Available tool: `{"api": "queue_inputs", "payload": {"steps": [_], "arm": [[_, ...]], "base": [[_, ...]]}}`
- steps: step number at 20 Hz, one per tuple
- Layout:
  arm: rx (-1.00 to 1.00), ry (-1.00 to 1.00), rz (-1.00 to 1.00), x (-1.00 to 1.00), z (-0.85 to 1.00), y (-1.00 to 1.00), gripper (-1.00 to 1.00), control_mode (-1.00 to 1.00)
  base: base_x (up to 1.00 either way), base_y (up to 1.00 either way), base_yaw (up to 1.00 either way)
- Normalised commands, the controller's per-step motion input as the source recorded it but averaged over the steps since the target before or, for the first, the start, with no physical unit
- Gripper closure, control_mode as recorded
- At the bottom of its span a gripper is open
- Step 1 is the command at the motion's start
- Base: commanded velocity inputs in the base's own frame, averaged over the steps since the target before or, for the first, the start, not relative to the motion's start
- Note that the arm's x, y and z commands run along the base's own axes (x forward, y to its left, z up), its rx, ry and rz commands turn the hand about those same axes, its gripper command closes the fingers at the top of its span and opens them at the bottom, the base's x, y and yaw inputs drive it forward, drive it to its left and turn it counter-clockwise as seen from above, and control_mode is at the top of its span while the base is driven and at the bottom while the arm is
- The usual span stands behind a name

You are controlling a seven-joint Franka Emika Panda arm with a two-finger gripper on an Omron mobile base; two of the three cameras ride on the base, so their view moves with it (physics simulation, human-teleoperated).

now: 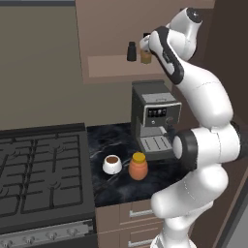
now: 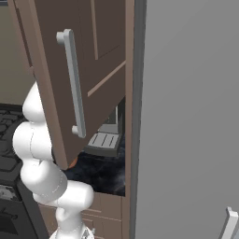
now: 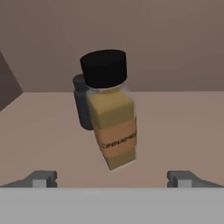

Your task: Pick the cinnamon and honey bottle from the cabinet and place them next to the mug.

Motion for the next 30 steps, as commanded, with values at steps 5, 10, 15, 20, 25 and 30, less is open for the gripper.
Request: {"api": "queue_inputs", "payload": {"steps": [5,10,15,20,25,30], "arm": [[0.00,0.00,0.08,0.05,-0.02,0.00,-1.00,-1.00],[0.00,0.00,0.08,0.00,-0.04,0.00,-1.00,-1.00],[-0.01,0.01,0.07,0.00,0.00,0.00,-1.00,-1.00],[-0.02,0.01,0.06,0.03,-0.01,0.00,-1.00,-1.00],[-0.02,0.01,0.04,0.10,0.00,0.01,-1.00,-1.00],[-0.03,0.01,0.02,0.14,0.00,0.00,-1.00,-1.00]], "base": [[0.00,0.00,0.00],[0.00,0.00,0.00],[0.00,0.00,0.00],[0.00,0.00,0.00],[0.00,0.00,0.00],[0.00,0.00,0.00]]}}
